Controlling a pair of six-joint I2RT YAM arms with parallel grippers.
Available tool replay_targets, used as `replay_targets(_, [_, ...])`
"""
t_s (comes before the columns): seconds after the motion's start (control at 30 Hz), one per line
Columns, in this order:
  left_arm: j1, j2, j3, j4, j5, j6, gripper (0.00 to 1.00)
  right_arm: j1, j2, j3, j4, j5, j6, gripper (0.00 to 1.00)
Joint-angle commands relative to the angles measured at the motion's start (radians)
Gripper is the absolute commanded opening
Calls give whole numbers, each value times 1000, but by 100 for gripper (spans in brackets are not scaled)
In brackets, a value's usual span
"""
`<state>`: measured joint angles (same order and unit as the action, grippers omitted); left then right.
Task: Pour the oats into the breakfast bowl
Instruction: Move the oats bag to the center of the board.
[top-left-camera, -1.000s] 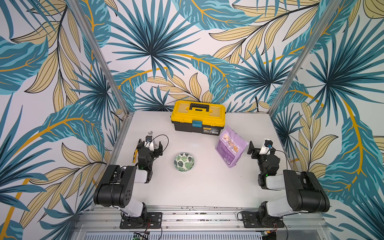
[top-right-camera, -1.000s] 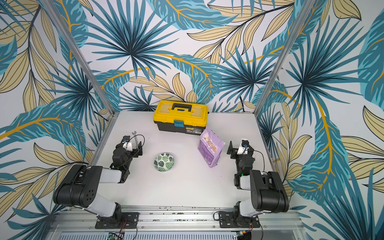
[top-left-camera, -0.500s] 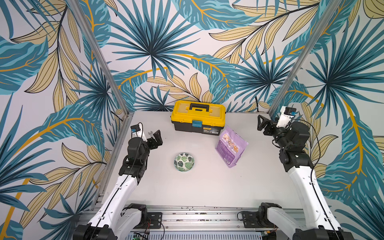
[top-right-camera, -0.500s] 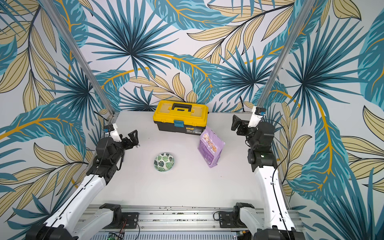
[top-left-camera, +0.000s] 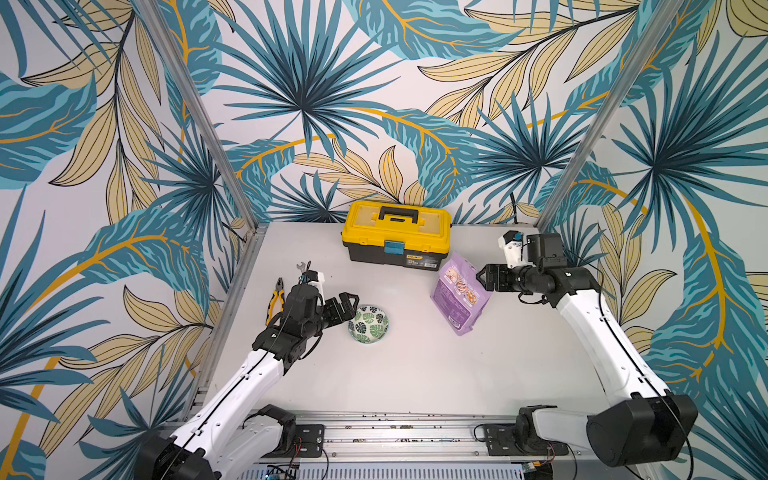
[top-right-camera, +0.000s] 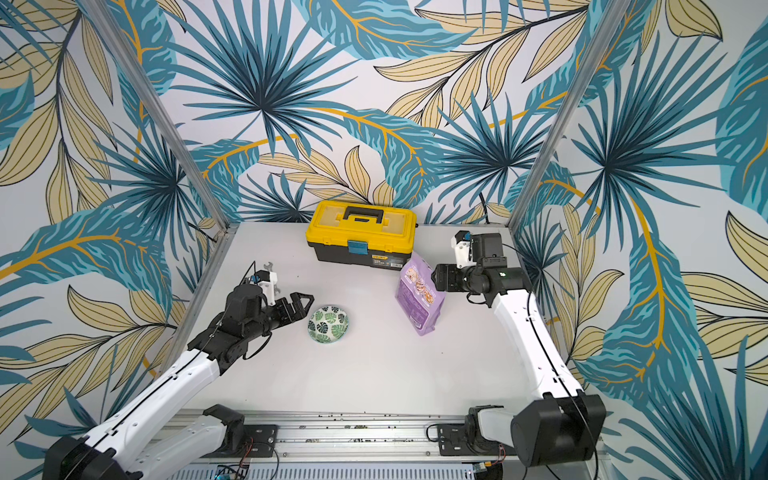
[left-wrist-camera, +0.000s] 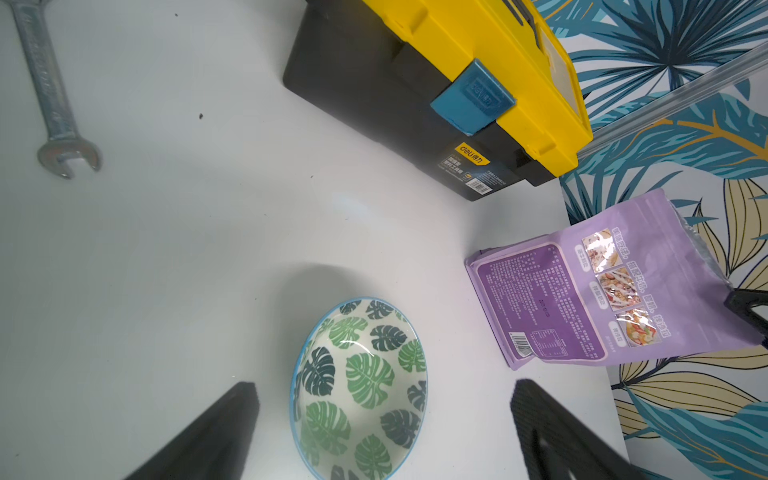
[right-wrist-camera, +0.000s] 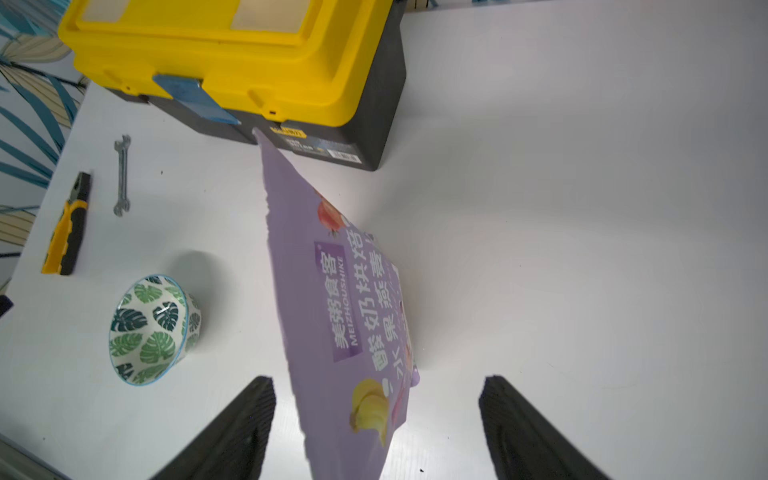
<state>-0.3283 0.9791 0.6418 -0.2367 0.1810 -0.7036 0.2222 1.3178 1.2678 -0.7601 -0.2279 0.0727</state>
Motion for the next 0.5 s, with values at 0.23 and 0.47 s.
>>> replay_targets(0.23, [-6, 13, -13, -9, 2, -31, 100, 121, 62, 85, -56, 46, 15, 13])
replay_targets(0.47, [-77, 21, 7, -27, -60, -67, 100, 293, 49, 120, -5, 111, 199, 0])
